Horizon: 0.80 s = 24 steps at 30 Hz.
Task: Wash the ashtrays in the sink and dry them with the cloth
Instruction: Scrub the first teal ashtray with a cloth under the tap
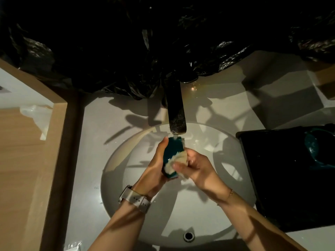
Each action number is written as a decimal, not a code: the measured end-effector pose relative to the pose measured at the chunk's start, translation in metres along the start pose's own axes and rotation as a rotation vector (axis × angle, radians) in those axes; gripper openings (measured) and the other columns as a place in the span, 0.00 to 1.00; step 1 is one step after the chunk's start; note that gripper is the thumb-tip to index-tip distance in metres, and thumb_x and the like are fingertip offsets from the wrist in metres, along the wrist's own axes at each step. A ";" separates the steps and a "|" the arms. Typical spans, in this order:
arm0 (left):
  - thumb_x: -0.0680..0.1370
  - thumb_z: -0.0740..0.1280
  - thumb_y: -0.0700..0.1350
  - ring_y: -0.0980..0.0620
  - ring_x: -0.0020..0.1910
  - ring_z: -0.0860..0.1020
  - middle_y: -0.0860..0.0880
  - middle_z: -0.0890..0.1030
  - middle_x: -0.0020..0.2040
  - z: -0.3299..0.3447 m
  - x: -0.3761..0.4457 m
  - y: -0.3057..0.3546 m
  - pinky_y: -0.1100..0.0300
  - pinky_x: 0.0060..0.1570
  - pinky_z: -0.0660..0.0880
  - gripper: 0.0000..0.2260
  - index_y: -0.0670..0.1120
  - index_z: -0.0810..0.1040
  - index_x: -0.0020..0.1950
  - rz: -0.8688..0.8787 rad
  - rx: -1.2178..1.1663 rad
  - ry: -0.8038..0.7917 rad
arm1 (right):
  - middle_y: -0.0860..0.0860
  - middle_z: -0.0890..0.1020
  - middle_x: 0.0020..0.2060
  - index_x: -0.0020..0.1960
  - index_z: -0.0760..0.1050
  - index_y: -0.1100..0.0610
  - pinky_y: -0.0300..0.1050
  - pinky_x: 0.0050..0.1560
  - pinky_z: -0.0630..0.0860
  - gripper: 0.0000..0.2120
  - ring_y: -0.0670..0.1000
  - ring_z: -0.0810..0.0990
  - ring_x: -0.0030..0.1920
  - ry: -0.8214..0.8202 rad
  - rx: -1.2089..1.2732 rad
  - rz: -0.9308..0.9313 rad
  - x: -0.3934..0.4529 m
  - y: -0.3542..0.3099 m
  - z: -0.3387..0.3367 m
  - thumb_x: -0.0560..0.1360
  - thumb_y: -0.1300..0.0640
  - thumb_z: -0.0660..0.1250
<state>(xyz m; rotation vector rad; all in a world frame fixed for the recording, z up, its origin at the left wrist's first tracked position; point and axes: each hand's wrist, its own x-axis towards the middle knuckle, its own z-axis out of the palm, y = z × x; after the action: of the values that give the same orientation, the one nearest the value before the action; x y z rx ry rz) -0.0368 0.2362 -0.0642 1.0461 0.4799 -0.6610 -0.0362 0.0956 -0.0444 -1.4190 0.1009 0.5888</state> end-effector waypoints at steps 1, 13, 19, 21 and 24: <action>0.80 0.53 0.66 0.46 0.61 0.80 0.44 0.82 0.61 0.003 0.000 -0.002 0.47 0.59 0.78 0.26 0.52 0.77 0.67 0.008 -0.014 0.014 | 0.53 0.85 0.45 0.55 0.77 0.62 0.34 0.42 0.76 0.08 0.46 0.84 0.44 0.074 -0.019 -0.008 0.004 0.001 0.003 0.76 0.62 0.67; 0.81 0.56 0.64 0.45 0.57 0.81 0.43 0.84 0.53 -0.001 0.005 -0.007 0.45 0.62 0.75 0.23 0.51 0.84 0.55 -0.018 -0.138 0.131 | 0.46 0.86 0.45 0.55 0.79 0.52 0.36 0.45 0.79 0.08 0.46 0.84 0.48 0.193 0.224 0.109 0.017 0.014 0.037 0.79 0.57 0.64; 0.79 0.58 0.62 0.50 0.58 0.80 0.46 0.80 0.62 0.002 0.004 -0.012 0.56 0.48 0.82 0.20 0.54 0.74 0.66 0.106 0.055 0.126 | 0.54 0.85 0.42 0.51 0.81 0.53 0.57 0.48 0.82 0.13 0.57 0.84 0.48 0.192 0.241 0.340 0.030 0.001 0.024 0.74 0.45 0.69; 0.82 0.59 0.54 0.55 0.64 0.75 0.50 0.72 0.69 -0.002 0.005 -0.010 0.69 0.45 0.78 0.18 0.56 0.66 0.72 0.250 0.164 0.134 | 0.58 0.83 0.47 0.53 0.82 0.55 0.60 0.56 0.78 0.20 0.58 0.82 0.50 0.148 0.327 0.468 0.036 -0.009 0.018 0.70 0.42 0.71; 0.79 0.59 0.63 0.54 0.66 0.75 0.49 0.74 0.69 -0.004 0.004 -0.006 0.66 0.52 0.78 0.24 0.55 0.68 0.72 0.281 0.080 0.059 | 0.56 0.84 0.47 0.55 0.81 0.56 0.51 0.52 0.78 0.16 0.54 0.83 0.50 0.112 0.245 0.312 0.039 -0.010 0.016 0.75 0.45 0.67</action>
<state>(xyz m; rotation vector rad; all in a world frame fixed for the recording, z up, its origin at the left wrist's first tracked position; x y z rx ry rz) -0.0380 0.2363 -0.0723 1.1851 0.3503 -0.4036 -0.0025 0.1228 -0.0487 -1.2034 0.4748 0.7261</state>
